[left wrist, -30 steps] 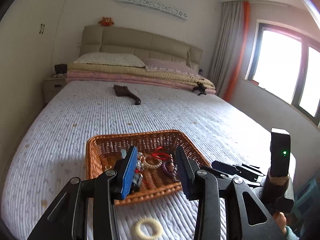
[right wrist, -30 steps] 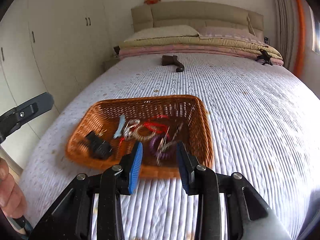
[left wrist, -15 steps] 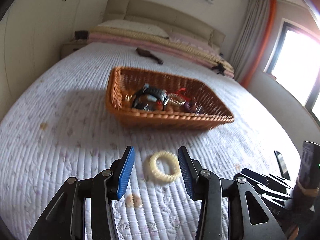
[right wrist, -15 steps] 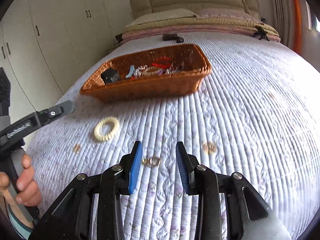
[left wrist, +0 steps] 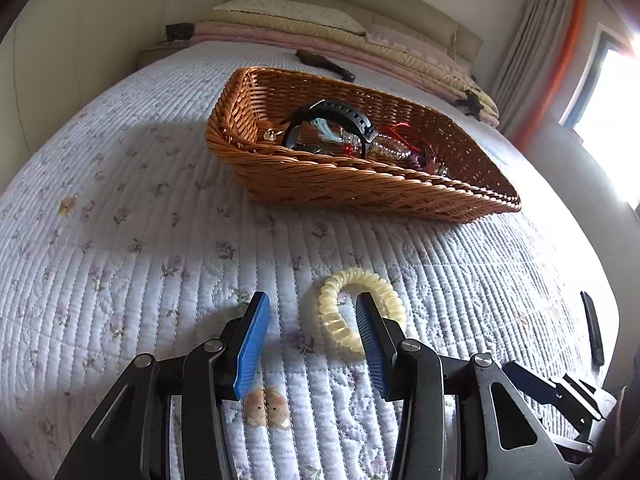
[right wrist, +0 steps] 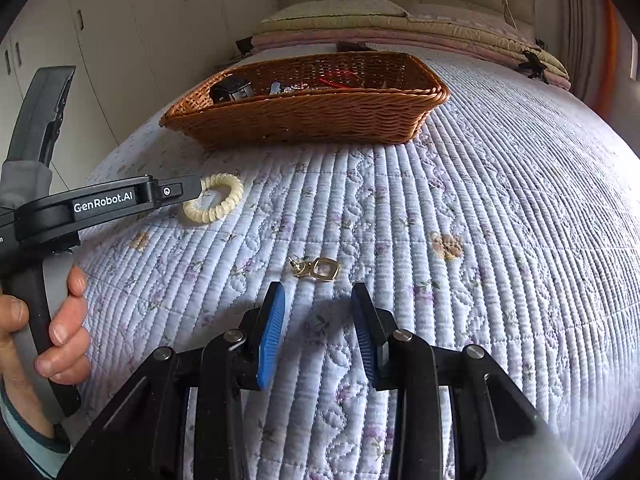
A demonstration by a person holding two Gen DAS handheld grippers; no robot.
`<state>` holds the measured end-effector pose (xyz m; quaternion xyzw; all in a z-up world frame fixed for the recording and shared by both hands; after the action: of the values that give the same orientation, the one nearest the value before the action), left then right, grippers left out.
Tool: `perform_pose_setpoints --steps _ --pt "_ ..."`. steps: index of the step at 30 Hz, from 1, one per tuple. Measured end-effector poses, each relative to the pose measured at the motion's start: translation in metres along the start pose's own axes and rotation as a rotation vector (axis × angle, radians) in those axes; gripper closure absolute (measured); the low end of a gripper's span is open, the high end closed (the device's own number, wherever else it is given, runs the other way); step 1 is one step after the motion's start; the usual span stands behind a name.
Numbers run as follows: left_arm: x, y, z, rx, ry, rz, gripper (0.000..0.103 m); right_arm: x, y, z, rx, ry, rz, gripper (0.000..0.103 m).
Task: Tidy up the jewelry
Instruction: 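Close the left tool on the cream coil hair tie while the right grips the gold earring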
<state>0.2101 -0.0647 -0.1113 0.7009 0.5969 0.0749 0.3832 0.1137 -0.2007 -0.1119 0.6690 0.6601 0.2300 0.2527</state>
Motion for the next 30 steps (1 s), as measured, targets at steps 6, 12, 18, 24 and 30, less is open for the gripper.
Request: perform_pose_setpoints --steps 6,12,18,24,30 --pt "-0.003 0.000 0.003 0.005 0.018 0.024 0.057 0.002 0.005 0.006 0.007 -0.019 -0.017 0.066" --pt "-0.005 0.000 0.007 0.009 0.032 0.040 0.057 0.006 0.009 0.013 0.014 -0.038 -0.050 0.066" --pt "-0.008 0.001 0.010 0.011 0.041 0.049 0.057 0.011 0.004 0.007 0.000 -0.027 -0.067 0.066" --pt "-0.010 0.003 0.016 0.018 0.066 0.079 0.058 0.012 0.001 0.006 0.018 0.020 -0.047 0.066" --pt "-0.010 0.003 0.016 0.018 0.067 0.084 0.058 0.015 0.011 0.017 0.033 0.035 -0.040 0.066"
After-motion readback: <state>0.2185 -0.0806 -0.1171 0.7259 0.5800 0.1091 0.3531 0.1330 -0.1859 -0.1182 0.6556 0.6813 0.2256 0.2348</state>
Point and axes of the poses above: each gripper's, at about its wrist camera, not at the fingertips, and z roughly the way its jaws point, x to its left, y to its top, the point moved 8 cm from there along z, roughly the way its jaws point, and after that the axes turned 8 degrees about -y, right-handed, at the moved point
